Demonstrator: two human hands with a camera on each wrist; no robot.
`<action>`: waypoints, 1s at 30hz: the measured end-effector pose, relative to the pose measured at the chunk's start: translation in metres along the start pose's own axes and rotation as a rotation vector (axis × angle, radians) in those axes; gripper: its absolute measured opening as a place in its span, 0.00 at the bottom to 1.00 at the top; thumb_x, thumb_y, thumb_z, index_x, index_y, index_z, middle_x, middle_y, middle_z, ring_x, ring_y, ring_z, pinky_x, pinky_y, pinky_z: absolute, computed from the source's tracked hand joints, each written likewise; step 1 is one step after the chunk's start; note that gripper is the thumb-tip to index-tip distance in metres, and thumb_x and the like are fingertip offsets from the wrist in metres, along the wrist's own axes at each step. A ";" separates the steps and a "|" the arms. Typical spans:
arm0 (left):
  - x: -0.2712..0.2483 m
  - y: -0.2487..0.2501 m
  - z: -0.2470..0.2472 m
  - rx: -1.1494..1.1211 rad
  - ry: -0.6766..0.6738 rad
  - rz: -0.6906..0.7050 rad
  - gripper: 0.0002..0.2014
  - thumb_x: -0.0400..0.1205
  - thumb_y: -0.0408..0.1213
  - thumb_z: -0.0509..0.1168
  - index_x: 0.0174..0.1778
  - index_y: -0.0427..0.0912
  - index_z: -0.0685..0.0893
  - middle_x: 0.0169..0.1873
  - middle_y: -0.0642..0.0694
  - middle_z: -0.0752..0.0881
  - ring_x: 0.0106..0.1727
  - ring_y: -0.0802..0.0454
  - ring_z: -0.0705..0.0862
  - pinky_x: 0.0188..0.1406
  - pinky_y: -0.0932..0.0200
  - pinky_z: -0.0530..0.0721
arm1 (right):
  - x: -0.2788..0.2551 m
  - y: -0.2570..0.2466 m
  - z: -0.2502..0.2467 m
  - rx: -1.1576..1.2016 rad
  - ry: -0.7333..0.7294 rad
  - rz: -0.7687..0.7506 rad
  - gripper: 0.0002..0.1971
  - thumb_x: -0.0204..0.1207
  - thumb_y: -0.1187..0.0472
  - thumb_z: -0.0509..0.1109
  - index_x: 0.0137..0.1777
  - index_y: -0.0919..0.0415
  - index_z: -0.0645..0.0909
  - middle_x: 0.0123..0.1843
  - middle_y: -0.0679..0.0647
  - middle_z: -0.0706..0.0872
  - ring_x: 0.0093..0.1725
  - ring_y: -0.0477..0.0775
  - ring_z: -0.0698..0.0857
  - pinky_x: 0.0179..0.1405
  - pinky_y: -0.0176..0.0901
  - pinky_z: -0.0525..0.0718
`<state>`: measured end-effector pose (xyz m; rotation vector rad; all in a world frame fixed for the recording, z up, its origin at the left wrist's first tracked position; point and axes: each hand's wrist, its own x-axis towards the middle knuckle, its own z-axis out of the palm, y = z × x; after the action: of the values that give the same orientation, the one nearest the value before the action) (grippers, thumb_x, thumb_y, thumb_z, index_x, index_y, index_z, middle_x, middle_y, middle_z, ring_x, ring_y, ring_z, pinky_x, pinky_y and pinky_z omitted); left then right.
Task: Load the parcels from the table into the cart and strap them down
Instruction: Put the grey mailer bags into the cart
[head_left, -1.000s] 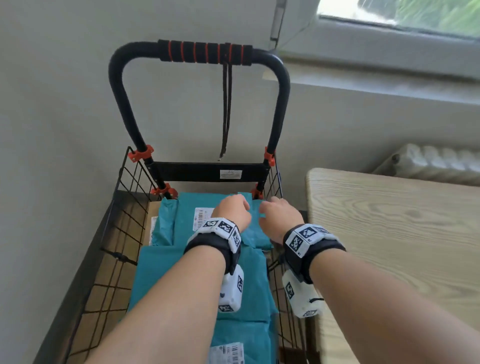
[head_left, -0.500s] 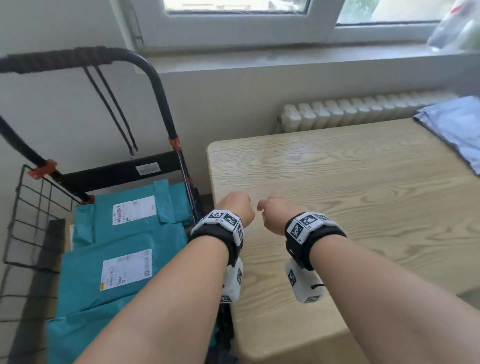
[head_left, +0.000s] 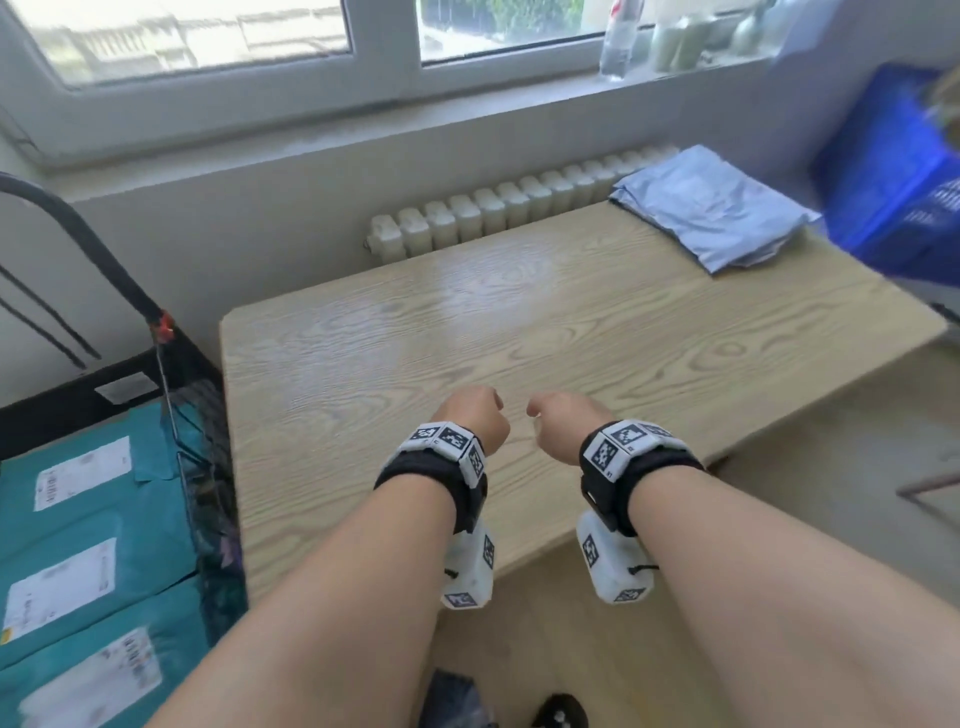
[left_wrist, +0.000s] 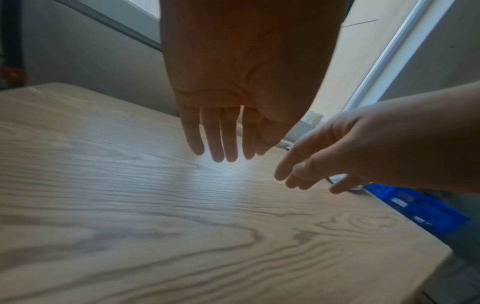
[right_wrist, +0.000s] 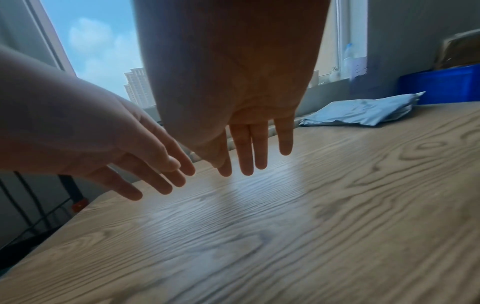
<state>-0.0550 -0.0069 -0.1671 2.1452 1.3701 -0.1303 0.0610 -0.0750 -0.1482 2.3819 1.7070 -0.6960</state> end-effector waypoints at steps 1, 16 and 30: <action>0.000 0.014 0.006 0.007 0.001 0.009 0.17 0.82 0.36 0.59 0.67 0.47 0.82 0.66 0.46 0.83 0.65 0.45 0.81 0.65 0.52 0.80 | -0.005 0.014 -0.002 0.010 0.016 0.015 0.19 0.83 0.61 0.56 0.72 0.55 0.75 0.70 0.57 0.81 0.67 0.60 0.80 0.66 0.53 0.79; 0.056 0.141 0.058 0.133 -0.081 0.089 0.18 0.84 0.38 0.59 0.70 0.48 0.79 0.65 0.47 0.83 0.65 0.46 0.82 0.59 0.55 0.78 | 0.002 0.153 -0.011 0.082 0.080 0.181 0.17 0.84 0.57 0.60 0.70 0.56 0.78 0.67 0.56 0.82 0.66 0.58 0.80 0.65 0.52 0.79; 0.206 0.225 0.048 -0.003 -0.118 0.068 0.18 0.84 0.37 0.58 0.70 0.45 0.79 0.67 0.45 0.83 0.66 0.46 0.81 0.61 0.55 0.78 | 0.116 0.248 -0.080 0.068 0.014 0.249 0.18 0.84 0.57 0.58 0.72 0.54 0.76 0.69 0.54 0.80 0.67 0.56 0.79 0.63 0.49 0.78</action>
<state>0.2444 0.0651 -0.1901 2.1429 1.2280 -0.2246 0.3426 -0.0338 -0.1678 2.5896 1.3766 -0.7087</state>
